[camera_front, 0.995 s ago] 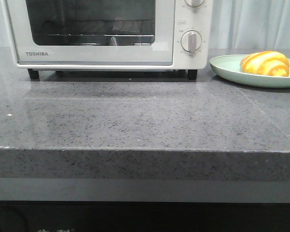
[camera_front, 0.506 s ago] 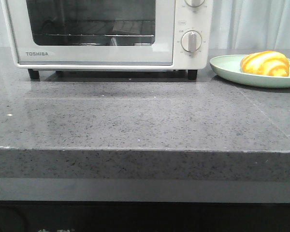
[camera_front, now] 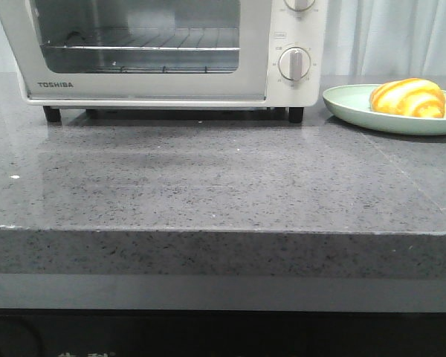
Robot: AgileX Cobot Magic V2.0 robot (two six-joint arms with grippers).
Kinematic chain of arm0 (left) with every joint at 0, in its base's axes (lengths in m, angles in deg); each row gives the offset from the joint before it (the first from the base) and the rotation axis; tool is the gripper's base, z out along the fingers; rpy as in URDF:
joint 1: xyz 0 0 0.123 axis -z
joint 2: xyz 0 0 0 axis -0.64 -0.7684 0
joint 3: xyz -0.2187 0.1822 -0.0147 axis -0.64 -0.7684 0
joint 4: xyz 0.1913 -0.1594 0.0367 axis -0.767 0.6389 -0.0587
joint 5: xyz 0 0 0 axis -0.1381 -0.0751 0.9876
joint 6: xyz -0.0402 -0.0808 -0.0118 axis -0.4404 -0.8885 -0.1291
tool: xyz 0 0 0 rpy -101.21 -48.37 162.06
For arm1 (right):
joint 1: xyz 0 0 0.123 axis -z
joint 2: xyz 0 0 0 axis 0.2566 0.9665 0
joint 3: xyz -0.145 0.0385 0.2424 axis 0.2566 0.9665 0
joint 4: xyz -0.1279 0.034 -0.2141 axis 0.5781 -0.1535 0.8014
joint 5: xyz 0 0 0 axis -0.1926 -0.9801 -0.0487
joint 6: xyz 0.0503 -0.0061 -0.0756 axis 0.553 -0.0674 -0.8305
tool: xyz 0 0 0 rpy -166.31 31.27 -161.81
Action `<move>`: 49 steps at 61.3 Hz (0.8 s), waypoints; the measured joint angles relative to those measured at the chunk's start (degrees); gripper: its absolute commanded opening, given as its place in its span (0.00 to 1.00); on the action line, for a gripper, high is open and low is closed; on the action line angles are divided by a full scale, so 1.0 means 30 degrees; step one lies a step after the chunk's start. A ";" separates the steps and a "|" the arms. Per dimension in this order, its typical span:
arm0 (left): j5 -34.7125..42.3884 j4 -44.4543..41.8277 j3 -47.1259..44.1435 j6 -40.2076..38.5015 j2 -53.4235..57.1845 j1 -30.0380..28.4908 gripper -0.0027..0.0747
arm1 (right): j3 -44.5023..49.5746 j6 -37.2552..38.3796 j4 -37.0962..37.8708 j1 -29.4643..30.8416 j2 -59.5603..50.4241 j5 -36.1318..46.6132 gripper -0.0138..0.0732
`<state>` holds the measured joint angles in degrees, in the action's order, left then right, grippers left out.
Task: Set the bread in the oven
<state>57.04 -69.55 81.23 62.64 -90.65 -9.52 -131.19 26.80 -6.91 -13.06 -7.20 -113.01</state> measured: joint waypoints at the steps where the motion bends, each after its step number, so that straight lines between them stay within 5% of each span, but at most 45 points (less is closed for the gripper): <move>1: -0.0279 0.0037 0.0000 0.0000 0.0091 0.0000 0.01 | 0.0000 0.0000 0.0000 0.0000 0.0000 0.0000 0.70; 31: -0.6408 -0.0034 -0.0261 0.0006 0.3141 0.0031 0.01 | 0.0000 0.0000 -0.0030 0.0000 0.0000 -0.0118 0.70; 49: -0.7212 -0.2586 -0.0491 -0.2185 0.5647 0.0031 0.01 | 0.0000 0.0000 -0.0030 0.0000 0.0000 -0.0734 0.75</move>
<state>35.41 -77.31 79.76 56.09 -73.71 -9.43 -131.19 26.80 -7.00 -13.06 -7.20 -115.21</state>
